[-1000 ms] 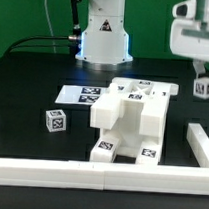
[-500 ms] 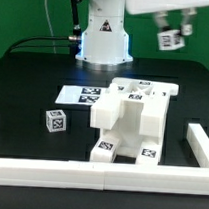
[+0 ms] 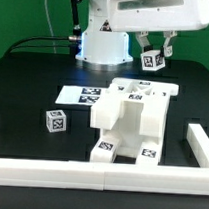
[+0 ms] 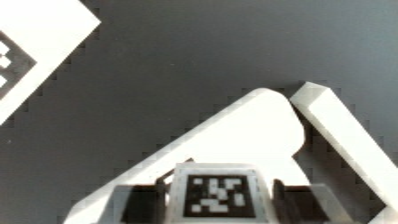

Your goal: Assemble chair

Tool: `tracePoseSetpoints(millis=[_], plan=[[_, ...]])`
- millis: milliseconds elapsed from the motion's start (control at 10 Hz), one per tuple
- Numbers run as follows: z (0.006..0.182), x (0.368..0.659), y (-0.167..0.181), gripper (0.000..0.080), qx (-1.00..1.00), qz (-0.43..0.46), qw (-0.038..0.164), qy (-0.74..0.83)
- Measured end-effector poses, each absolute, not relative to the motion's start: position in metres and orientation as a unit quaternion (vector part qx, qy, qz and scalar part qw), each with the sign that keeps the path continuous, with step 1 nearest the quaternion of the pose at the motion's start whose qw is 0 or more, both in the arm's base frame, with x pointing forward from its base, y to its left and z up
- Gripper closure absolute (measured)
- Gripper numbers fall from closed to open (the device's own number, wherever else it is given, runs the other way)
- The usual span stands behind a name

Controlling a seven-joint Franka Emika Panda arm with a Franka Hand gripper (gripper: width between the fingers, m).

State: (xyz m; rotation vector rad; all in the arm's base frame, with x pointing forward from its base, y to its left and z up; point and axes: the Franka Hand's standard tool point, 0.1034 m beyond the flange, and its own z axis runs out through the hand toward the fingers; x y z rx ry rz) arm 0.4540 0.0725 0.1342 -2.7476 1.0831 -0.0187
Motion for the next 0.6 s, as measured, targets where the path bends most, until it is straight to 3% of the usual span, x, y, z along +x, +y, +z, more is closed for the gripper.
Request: tracePoseSetpoints(millis=[100,200,400,600], plan=[[0.123,0.436,0.042,0.0518,-0.946,-0.013,0.097,0.308],[0.112,0.424,0.012,0.0518,-0.954,-0.005,0.087,0.288],[0.104,0.419,-0.033,0.0518,-0.968,-0.013,0.078,0.238],[0.101,0.419,-0.035,0.0518,-0.970,-0.020,0.076,0.230]])
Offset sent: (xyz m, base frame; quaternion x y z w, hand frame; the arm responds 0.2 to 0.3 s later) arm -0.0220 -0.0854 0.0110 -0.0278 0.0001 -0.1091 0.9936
